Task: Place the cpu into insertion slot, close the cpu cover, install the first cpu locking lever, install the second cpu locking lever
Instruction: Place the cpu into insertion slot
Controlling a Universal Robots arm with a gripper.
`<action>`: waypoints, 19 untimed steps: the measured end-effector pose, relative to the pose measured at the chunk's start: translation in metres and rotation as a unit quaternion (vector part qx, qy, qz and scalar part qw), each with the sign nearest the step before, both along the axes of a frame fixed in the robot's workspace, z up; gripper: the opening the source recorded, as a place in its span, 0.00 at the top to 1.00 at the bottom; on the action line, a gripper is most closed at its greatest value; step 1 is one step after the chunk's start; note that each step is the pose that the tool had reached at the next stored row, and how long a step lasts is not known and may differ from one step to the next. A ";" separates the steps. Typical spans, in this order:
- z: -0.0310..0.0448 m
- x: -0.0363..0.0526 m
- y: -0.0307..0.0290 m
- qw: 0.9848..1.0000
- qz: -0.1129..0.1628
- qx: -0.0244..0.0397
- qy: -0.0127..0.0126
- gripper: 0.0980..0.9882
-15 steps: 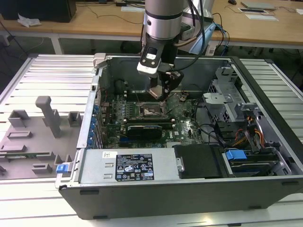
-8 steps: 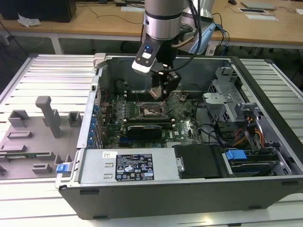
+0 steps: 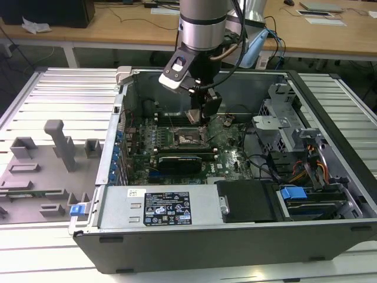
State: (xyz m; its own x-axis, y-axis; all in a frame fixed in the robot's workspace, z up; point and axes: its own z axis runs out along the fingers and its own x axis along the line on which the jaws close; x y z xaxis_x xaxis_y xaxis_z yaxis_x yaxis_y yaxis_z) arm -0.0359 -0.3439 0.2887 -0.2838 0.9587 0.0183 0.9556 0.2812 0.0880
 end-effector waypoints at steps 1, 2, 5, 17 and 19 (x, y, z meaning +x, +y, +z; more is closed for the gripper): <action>-0.0002 0.0000 0.0000 1.000 -0.004 0.000 0.000 0.51; -0.0006 0.0000 0.0000 1.000 -0.008 -0.001 0.000 0.51; -0.0024 -0.0003 0.0007 1.000 -0.014 -0.006 -0.003 0.51; -0.0151 -0.0010 0.0025 0.995 -0.102 -0.011 -0.009 0.51; -0.0188 -0.0014 0.0028 0.993 -0.115 -0.011 -0.009 0.51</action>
State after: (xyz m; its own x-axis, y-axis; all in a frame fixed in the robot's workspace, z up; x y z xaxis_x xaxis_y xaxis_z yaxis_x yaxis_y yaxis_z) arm -0.0372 -0.3411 0.2699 -0.0564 0.9984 -0.0073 0.9931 0.0568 0.1024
